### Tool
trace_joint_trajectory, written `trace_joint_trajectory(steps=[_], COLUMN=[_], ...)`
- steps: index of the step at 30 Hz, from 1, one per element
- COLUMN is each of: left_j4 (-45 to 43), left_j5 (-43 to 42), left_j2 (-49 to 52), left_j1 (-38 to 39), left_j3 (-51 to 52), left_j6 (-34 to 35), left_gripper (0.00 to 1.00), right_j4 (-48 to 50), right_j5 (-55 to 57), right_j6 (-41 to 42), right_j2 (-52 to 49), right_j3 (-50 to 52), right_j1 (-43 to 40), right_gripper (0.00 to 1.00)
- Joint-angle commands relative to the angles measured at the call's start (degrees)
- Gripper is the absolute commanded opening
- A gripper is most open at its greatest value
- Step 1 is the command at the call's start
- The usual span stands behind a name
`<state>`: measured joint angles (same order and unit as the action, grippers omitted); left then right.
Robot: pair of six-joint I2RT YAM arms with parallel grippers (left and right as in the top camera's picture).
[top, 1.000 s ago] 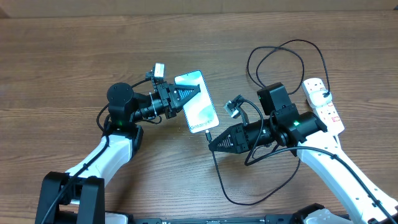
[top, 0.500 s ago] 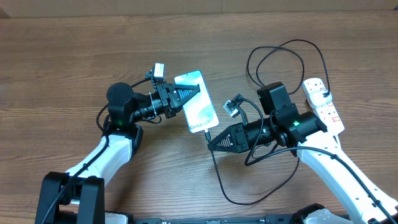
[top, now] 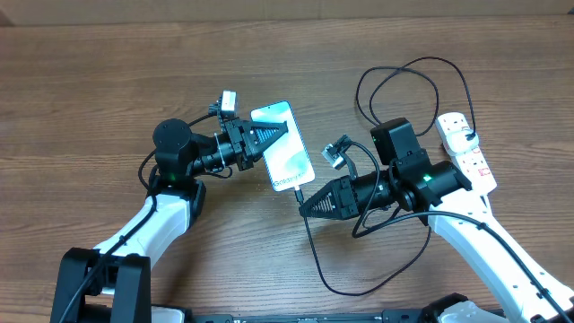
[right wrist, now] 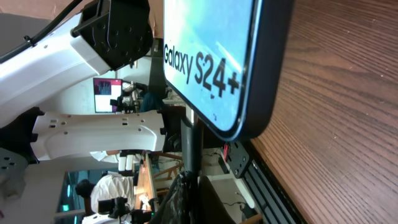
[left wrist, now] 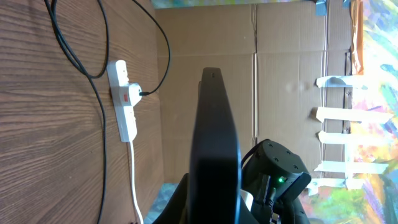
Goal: Plug charger to phone and switch on socket
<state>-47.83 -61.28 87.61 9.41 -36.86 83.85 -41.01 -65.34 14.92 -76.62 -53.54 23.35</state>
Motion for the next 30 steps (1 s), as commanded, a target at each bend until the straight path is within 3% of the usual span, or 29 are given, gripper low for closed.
trace_joint_trajectory(steps=[1, 30], left_j4=[-0.7, -0.7], left_j5=[-1.6, -1.6], left_j2=[-0.1, -0.1], left_j1=[0.5, 0.5], left_j3=[-1.7, -1.7], left_j6=[0.2, 2.9], left_gripper=[0.04, 0.04], right_j4=[0.2, 0.5], right_j5=[-0.1, -0.1], right_j6=[0.3, 0.3], right_j2=[0.0, 0.0], right_j3=[0.0, 0.0], right_j1=[0.2, 0.2], right_gripper=[0.04, 0.04])
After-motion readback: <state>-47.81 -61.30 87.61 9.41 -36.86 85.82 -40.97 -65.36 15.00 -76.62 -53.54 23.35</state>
